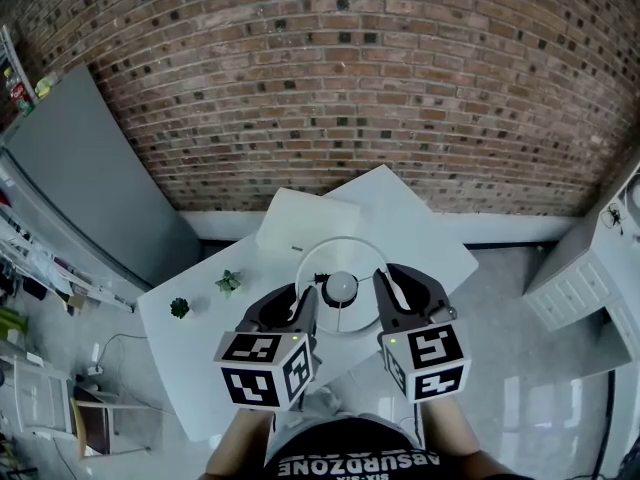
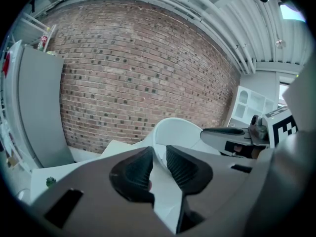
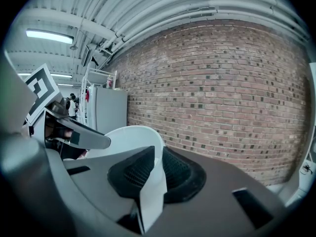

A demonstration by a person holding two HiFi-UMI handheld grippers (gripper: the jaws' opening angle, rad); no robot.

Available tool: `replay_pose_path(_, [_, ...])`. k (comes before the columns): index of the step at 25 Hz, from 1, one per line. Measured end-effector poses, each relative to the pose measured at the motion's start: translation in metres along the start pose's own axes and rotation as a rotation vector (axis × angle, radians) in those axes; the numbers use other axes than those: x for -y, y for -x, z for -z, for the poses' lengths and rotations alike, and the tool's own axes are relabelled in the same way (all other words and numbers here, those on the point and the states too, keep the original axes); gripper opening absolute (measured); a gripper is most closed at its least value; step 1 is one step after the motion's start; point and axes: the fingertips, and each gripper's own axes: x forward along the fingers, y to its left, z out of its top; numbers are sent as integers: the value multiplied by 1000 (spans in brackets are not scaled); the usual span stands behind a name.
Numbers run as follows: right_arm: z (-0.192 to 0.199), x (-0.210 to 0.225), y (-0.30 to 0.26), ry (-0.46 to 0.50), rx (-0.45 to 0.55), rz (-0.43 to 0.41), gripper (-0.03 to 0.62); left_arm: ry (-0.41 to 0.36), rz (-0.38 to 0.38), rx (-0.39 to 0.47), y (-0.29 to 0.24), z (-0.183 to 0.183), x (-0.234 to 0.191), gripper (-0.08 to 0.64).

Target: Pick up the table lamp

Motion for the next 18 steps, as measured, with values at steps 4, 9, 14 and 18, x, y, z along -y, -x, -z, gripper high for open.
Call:
replay_pose_path(4, [3, -2, 3, 9, 2, 0, 49, 2, -4, 0, 2, 6, 1, 84])
replay_pose_path(9, [5, -7, 5, 18, 1, -2, 49, 16, -8, -4, 4, 12, -1, 84])
replay_pose_path(14, [7, -12, 4, 32, -1, -7, 48, 28, -16, 4, 8, 16, -5, 83])
replay_pose_path(18, [12, -14, 2, 31, -10, -9, 49, 24, -20, -1, 6, 19, -7, 83])
